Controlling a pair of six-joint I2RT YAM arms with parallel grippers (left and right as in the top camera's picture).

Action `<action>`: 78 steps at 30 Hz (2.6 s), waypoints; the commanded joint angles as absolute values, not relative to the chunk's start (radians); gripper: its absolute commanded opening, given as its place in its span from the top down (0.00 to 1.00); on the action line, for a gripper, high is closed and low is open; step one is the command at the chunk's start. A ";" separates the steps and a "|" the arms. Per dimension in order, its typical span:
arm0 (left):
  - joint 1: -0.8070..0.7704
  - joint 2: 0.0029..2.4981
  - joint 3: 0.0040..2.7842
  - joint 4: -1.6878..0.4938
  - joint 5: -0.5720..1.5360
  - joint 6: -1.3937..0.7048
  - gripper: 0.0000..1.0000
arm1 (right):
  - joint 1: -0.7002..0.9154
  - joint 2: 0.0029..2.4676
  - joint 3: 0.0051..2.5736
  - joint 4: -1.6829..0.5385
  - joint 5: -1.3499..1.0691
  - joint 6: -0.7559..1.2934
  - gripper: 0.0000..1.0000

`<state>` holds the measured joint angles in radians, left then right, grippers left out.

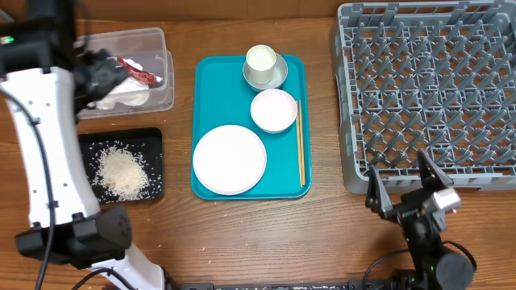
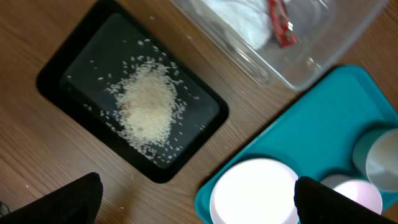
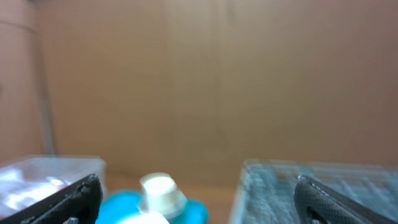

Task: Sort waste into correct bins and load items into the dishwasher
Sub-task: 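Retract the left arm to rest and move the right gripper toward the teal tray, then grip the rim of the white plate with the right gripper and lift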

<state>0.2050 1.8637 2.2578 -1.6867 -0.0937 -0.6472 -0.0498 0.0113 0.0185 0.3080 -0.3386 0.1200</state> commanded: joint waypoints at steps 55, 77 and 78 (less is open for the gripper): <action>0.392 1.866 2.252 -1.690 -0.052 -0.609 0.00 | 0.561 1.866 1.436 -0.815 -0.405 0.341 0.27; 0.392 1.866 2.252 -1.689 -0.052 -0.609 0.00 | 0.630 2.045 1.421 -0.858 -0.278 0.735 0.48; 0.392 1.866 2.252 -1.689 -0.052 -0.609 0.00 | 0.633 2.048 1.421 -0.859 -0.278 0.739 0.50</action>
<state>0.3916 1.8664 2.2505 -1.6875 -0.0521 -0.6247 0.6296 2.0373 1.4208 -0.8570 -0.2836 0.7143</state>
